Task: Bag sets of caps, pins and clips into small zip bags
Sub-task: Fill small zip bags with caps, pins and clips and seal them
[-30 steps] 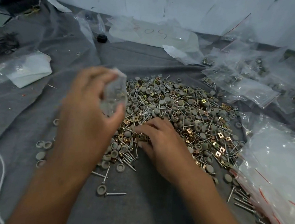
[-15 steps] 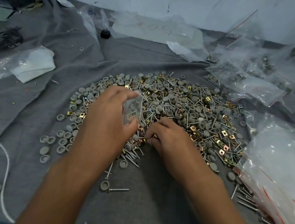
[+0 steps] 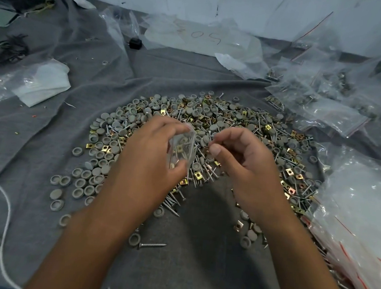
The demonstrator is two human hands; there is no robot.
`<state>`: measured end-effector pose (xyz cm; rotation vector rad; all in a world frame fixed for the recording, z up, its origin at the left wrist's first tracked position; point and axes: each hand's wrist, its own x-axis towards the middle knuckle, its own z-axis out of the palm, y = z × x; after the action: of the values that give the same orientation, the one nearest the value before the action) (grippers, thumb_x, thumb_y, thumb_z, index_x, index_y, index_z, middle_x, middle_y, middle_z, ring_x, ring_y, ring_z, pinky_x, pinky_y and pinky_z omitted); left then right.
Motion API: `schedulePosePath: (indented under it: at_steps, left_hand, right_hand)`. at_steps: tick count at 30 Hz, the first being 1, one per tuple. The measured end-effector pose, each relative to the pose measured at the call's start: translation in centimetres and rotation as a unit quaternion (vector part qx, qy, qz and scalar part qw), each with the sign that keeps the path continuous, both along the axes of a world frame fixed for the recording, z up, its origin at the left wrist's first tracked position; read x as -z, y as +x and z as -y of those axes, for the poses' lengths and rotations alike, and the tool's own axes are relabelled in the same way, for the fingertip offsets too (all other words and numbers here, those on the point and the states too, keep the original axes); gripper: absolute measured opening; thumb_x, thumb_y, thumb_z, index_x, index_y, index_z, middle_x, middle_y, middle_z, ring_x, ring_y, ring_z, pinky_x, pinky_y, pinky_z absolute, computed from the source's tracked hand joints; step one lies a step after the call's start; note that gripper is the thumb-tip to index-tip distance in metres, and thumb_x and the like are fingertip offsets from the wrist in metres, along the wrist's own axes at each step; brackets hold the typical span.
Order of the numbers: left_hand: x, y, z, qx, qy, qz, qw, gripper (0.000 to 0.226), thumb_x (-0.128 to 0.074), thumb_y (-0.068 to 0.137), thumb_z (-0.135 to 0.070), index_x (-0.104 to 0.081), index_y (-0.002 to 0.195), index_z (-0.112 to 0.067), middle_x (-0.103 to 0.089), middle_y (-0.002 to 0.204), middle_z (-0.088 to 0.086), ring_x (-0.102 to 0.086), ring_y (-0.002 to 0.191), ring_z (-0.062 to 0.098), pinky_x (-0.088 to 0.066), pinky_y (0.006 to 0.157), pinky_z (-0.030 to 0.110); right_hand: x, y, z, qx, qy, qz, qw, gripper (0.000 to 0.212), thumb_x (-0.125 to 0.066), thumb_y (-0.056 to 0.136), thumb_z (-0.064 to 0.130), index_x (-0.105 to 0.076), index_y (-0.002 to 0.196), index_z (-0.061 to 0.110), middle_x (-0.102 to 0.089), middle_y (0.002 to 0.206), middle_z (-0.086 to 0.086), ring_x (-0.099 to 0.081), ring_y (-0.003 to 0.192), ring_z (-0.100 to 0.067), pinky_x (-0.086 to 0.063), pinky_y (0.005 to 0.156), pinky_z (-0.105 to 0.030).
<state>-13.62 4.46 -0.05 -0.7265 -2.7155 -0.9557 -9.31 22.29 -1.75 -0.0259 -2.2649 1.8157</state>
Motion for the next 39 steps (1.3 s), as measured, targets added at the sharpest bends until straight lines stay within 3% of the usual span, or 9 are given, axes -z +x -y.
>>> schedulePosePath:
  at_steps: [10,13,16,24,27,30,34,37,39]
  left_hand:
    - [0.1,0.3,-0.6,0.023,0.006,0.011,1.000,0.054,-0.077,0.076,-0.024,-0.063,0.127,-0.021,-0.054,0.118,-0.016,-0.047,0.087,-0.011,-0.032,0.085,0.001]
    - [0.0,0.3,-0.6,0.017,0.010,0.014,1.000,0.055,-0.077,0.076,-0.026,-0.062,0.128,-0.023,-0.053,0.118,-0.018,-0.047,0.086,-0.011,-0.033,0.085,0.002]
    - [0.0,0.4,-0.6,0.011,0.007,0.018,1.000,0.057,-0.080,0.075,-0.025,-0.062,0.129,-0.023,-0.050,0.115,-0.021,-0.045,0.087,-0.014,-0.033,0.084,0.001]
    - [0.1,0.3,-0.6,0.011,0.004,0.013,1.000,0.055,-0.077,0.079,-0.025,-0.061,0.131,-0.026,-0.052,0.120,-0.019,-0.046,0.087,-0.014,-0.034,0.082,0.002]
    - [0.0,0.2,-0.4,0.006,0.008,0.014,1.000,0.055,-0.079,0.078,-0.025,-0.061,0.130,-0.025,-0.051,0.118,-0.020,-0.046,0.086,-0.013,-0.032,0.084,0.000]
    - [-0.1,0.1,0.0,-0.015,0.012,0.012,1.000,0.056,-0.080,0.078,-0.026,-0.060,0.130,-0.026,-0.051,0.119,-0.019,-0.047,0.086,-0.009,-0.029,0.084,-0.005]
    - [-0.3,-0.1,0.3,-0.031,0.015,0.013,0.999,0.055,-0.079,0.077,-0.027,-0.061,0.130,-0.026,-0.053,0.122,-0.015,-0.050,0.085,0.000,-0.029,0.082,-0.007]
    - [-0.3,-0.2,0.4,-0.029,0.011,0.012,0.999,0.055,-0.079,0.078,-0.028,-0.061,0.130,-0.026,-0.054,0.123,-0.014,-0.049,0.085,0.000,-0.029,0.082,-0.006]
    - [-0.3,-0.1,0.4,-0.026,0.008,0.010,1.000,0.056,-0.077,0.078,-0.030,-0.060,0.131,-0.027,-0.053,0.123,-0.015,-0.048,0.085,-0.001,-0.030,0.083,-0.005]
  right_hand:
    - [0.1,0.2,2.4,0.076,0.042,-0.133,0.987,0.020,-0.083,0.081,0.009,-0.072,0.097,0.015,-0.076,0.092,0.006,-0.075,0.087,-0.008,-0.060,0.076,-0.022]
    - [-0.3,0.1,2.3,0.107,0.033,-0.158,0.981,0.016,-0.083,0.082,0.014,-0.073,0.095,0.016,-0.076,0.090,0.008,-0.074,0.085,-0.008,-0.057,0.069,-0.018]
    - [-0.7,0.0,2.0,0.111,0.049,-0.169,0.978,0.012,-0.078,0.087,0.015,-0.074,0.098,0.016,-0.075,0.093,0.010,-0.073,0.090,-0.009,-0.057,0.073,-0.020]
    - [0.1,0.3,2.2,0.099,0.191,-0.180,0.960,0.021,-0.086,0.079,0.016,-0.071,0.093,0.016,-0.073,0.088,0.012,-0.071,0.083,-0.002,-0.054,0.074,-0.013]
    - [0.1,0.1,1.2,0.116,0.164,-0.153,0.968,0.018,-0.084,0.082,0.016,-0.069,0.091,0.022,-0.071,0.085,0.014,-0.069,0.082,-0.003,-0.050,0.070,-0.010]
    - [0.8,0.0,0.1,0.074,0.240,-0.044,0.967,0.020,-0.083,0.083,0.018,-0.068,0.092,0.028,-0.066,0.085,0.019,-0.063,0.085,0.002,-0.046,0.070,-0.007]
    - [2.6,-0.1,0.3,-0.012,0.386,0.109,0.916,0.027,-0.078,0.086,0.036,-0.065,0.109,0.039,-0.059,0.102,0.021,-0.055,0.091,0.001,-0.053,0.080,-0.028]
    - [2.6,-0.3,0.5,-0.019,0.413,0.111,0.904,0.020,-0.073,0.091,0.034,-0.066,0.109,0.037,-0.059,0.103,0.018,-0.055,0.095,-0.006,-0.052,0.085,-0.035]
    - [2.5,-0.2,0.2,-0.007,0.369,0.102,0.924,0.014,-0.071,0.093,0.025,-0.070,0.105,0.034,-0.065,0.101,0.017,-0.059,0.094,-0.004,-0.052,0.086,-0.031]
